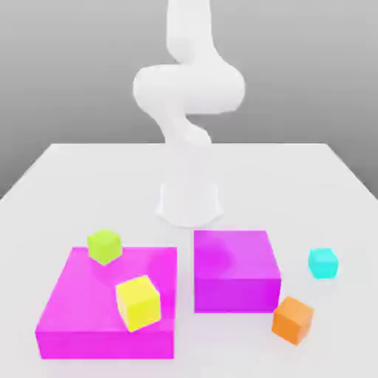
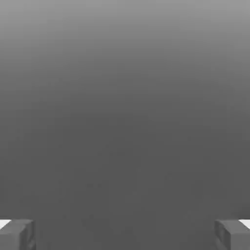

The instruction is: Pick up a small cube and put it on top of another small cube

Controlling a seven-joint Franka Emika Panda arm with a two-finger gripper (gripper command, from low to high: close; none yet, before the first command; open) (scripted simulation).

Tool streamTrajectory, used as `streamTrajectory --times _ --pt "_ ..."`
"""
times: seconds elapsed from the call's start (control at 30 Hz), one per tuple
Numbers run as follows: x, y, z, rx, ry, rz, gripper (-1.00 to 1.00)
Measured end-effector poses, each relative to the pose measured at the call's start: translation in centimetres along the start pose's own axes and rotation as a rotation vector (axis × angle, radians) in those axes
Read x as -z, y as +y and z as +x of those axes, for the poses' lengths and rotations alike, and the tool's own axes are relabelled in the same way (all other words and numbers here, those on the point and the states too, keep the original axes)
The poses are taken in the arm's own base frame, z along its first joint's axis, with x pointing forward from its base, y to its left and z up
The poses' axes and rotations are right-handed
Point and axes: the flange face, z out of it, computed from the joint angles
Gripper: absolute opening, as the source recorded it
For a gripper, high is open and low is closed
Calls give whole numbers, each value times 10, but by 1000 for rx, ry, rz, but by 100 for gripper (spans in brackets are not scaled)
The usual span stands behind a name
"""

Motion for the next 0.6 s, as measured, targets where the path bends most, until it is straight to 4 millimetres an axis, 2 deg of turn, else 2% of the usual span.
streamTrajectory --times 0.13,0.2,0.3,0.37,0.47,0.57,0.6 --pt "-99 -30 -73 281 -154 -33 0" --pt "-139 -37 -116 418 -227 -41 0" --pt "-189 -40 -187 621 -337 -44 0" --pt "-215 -35 -237 757 -410 -39 0" --pt "-245 -19 -314 962 -522 -24 0" --pt "-263 9 -389 1167 -635 0 0" --pt "-262 18 -420 1255 -676 20 0"
